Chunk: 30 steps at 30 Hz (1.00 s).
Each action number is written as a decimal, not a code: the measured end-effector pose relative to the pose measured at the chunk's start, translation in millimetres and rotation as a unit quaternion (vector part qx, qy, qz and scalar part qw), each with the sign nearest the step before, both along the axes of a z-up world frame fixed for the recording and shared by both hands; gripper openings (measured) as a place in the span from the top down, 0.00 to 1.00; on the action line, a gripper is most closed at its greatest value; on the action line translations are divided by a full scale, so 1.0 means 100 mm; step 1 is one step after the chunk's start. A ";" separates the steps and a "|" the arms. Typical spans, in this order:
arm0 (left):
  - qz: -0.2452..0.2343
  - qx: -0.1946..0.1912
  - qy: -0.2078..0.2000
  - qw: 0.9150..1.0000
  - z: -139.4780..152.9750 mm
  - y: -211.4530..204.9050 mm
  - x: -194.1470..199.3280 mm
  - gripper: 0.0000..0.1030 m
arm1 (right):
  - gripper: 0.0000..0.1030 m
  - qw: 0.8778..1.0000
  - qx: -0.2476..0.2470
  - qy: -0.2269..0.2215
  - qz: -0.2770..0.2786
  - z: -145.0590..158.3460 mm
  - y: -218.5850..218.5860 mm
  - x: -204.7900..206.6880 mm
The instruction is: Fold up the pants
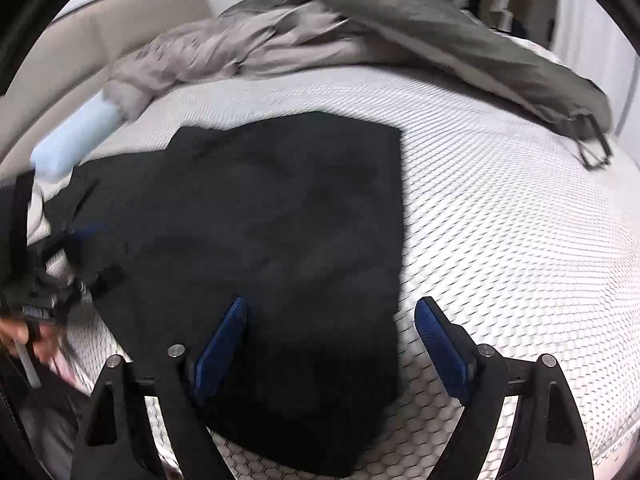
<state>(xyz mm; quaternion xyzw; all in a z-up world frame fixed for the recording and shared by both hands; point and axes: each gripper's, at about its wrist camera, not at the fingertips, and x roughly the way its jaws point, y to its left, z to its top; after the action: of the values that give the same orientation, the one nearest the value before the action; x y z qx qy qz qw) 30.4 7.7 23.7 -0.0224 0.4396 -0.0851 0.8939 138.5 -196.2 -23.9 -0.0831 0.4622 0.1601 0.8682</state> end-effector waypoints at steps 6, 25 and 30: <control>0.014 0.004 0.002 1.000 0.02 0.05 -0.01 0.01 | 0.15 1.000 0.003 0.013 -0.003 -0.07 -0.37 -0.07; 0.119 -0.047 -0.032 0.991 0.39 0.90 -0.21 0.01 | 0.63 0.978 0.190 0.079 -0.040 -0.14 -0.73 -0.17; 0.249 -0.058 -0.021 0.967 0.33 1.81 -0.59 0.01 | 0.24 0.978 0.191 0.069 -0.050 -0.06 -0.83 -0.15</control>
<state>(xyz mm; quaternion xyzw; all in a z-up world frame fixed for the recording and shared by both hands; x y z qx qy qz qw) -28.5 189.0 56.8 -0.1810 0.3953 0.1141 0.8933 123.8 -279.3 -29.4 0.1187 0.4853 0.2073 0.8411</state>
